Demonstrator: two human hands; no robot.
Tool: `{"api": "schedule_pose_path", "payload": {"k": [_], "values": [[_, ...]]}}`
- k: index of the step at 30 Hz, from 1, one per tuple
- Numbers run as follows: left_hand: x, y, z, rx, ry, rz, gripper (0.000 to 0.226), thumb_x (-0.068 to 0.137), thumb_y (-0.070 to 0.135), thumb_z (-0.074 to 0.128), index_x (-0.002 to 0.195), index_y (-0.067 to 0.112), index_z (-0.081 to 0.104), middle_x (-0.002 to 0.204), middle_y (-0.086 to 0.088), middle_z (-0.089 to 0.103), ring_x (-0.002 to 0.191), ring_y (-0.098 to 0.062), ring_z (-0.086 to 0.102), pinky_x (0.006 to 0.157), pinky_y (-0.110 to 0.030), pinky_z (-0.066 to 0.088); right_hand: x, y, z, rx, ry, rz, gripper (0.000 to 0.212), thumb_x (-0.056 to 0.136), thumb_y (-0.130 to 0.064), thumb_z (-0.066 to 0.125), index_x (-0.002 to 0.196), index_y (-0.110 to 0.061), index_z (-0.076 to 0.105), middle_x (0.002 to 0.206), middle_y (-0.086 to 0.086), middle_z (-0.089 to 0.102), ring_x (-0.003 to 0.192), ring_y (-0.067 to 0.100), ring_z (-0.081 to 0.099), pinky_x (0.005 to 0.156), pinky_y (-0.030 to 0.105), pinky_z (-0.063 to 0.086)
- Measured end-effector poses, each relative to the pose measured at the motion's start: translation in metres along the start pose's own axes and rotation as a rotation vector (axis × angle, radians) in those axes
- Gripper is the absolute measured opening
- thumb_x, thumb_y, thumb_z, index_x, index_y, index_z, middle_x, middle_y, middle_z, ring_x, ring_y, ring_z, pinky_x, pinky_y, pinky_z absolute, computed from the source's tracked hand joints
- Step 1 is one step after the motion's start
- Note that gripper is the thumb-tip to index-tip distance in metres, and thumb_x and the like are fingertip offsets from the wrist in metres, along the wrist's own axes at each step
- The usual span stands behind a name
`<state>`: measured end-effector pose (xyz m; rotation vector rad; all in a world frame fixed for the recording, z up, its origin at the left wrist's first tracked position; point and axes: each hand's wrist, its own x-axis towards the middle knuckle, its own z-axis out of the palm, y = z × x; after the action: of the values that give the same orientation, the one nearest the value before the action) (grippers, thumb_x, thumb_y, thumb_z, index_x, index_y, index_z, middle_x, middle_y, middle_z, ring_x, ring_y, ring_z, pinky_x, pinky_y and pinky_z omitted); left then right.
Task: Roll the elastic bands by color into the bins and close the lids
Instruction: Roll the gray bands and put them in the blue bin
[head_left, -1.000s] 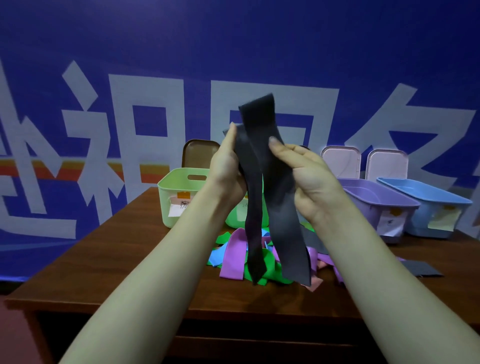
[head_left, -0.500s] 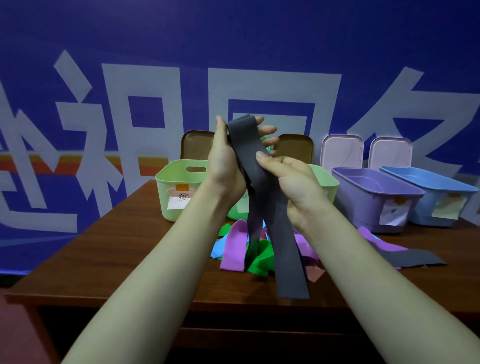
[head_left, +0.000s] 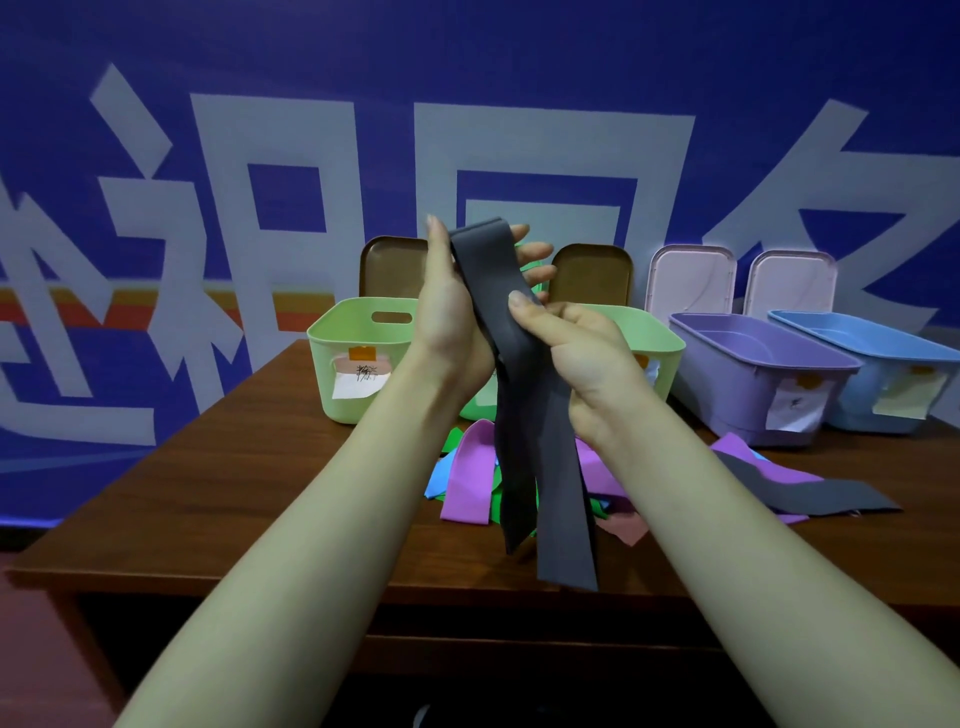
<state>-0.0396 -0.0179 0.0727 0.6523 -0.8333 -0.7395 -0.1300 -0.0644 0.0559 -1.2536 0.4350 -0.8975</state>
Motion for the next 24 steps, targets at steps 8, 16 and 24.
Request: {"api": "schedule_pose_path", "payload": {"k": [8,16,24], "values": [[-0.001,-0.005,0.002,-0.006,0.047,0.016,0.071,0.095,0.062,0.018,0.1,0.006,0.061,0.081,-0.007,0.07,0.073,-0.017,0.065,0.068,-0.027,0.052,0.002,0.004,-0.002,-0.041,0.021,-0.003,0.017,0.086,-0.024,0.069,0.086,-0.007,0.066,0.078,0.006,0.071,0.069,0.015,0.068,0.071,0.026,0.056],[-0.004,-0.004,0.006,0.138,0.138,0.01,0.038,0.102,0.037,0.034,0.105,0.008,0.059,0.085,-0.004,0.068,0.073,-0.012,0.065,0.067,-0.024,0.053,-0.003,0.0,-0.007,-0.078,-0.044,0.022,0.027,0.087,-0.025,0.068,0.099,-0.001,0.066,0.085,0.011,0.073,0.073,0.019,0.071,0.065,0.026,0.057],[-0.007,0.002,0.02,0.183,0.312,-0.023,0.049,0.105,0.03,0.023,0.139,-0.003,0.038,0.132,-0.02,0.055,0.108,-0.023,0.063,0.089,-0.022,0.049,0.014,0.002,-0.07,-0.43,-0.152,0.119,0.039,0.089,-0.046,0.056,0.087,-0.008,0.064,0.074,0.008,0.071,0.065,0.02,0.067,0.063,0.03,0.058]]}}
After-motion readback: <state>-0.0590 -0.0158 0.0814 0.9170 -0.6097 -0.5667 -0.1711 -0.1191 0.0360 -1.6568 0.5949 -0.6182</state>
